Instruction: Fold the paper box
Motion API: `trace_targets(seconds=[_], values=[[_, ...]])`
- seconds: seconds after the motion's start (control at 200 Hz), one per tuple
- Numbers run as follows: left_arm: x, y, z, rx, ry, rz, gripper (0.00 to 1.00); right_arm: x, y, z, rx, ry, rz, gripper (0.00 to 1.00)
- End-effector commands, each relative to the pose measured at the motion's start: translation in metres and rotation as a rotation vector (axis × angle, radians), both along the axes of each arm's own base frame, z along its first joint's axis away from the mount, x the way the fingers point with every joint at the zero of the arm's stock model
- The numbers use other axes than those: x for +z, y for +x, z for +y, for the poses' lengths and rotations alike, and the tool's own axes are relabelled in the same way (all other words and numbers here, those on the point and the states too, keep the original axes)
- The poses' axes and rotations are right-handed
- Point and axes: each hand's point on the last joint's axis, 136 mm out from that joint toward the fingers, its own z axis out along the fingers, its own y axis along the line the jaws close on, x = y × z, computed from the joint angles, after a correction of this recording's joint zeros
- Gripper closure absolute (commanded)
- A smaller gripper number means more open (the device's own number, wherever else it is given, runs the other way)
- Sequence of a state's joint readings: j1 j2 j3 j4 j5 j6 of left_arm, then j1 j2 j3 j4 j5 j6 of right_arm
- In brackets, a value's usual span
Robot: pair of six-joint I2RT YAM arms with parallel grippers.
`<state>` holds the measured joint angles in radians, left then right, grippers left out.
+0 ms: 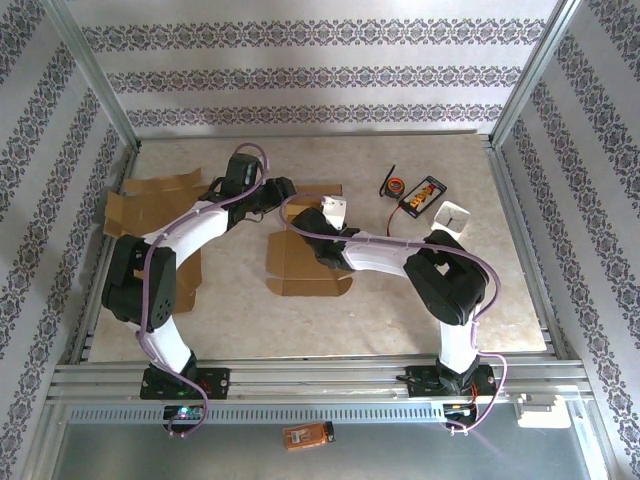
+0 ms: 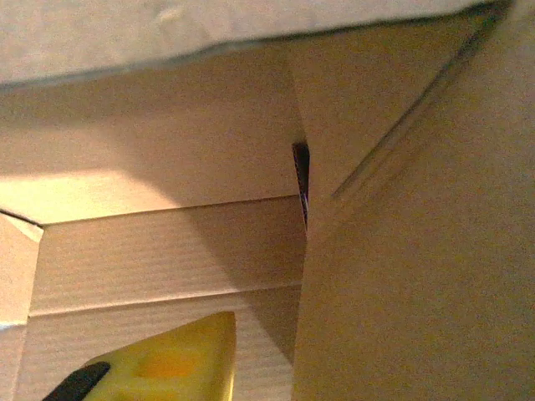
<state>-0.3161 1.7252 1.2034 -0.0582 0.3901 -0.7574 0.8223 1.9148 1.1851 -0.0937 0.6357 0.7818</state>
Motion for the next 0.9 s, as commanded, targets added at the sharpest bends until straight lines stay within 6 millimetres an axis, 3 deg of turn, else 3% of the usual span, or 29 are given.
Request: trace_targets(seconds=[0.0, 0.11, 0.32, 0.49, 0.595, 0.77, 0.894], values=[[-0.009, -0.026, -0.022, -0.086, -0.014, 0.058, 0.55, -0.015, -0.007, 0.018, 0.079, 0.03, 0.059, 0.6], [-0.009, -0.024, -0.022, -0.088, -0.007, 0.058, 0.55, 0.0, -0.015, 0.021, 0.184, 0.034, 0.019, 0.52], [-0.013, -0.02, -0.023, -0.086, 0.0, 0.058, 0.55, 0.012, -0.033, -0.007, 0.276, -0.041, 0.022, 0.31], [-0.017, -0.018, -0.022, -0.084, 0.015, 0.058, 0.55, 0.027, -0.052, -0.006, 0.461, -0.006, 0.038, 0.16], [-0.018, -0.018, -0.022, -0.087, 0.013, 0.06, 0.55, 0.047, -0.061, -0.006, 0.555, 0.033, 0.035, 0.08], [-0.017, -0.017, -0.024, -0.092, 0.008, 0.056, 0.55, 0.087, -0.065, -0.024, 0.646, 0.117, -0.036, 0.03], [-0.015, -0.017, -0.025, -0.097, 0.002, 0.05, 0.55, 0.102, -0.056, -0.053, 0.689, 0.1, -0.116, 0.13]])
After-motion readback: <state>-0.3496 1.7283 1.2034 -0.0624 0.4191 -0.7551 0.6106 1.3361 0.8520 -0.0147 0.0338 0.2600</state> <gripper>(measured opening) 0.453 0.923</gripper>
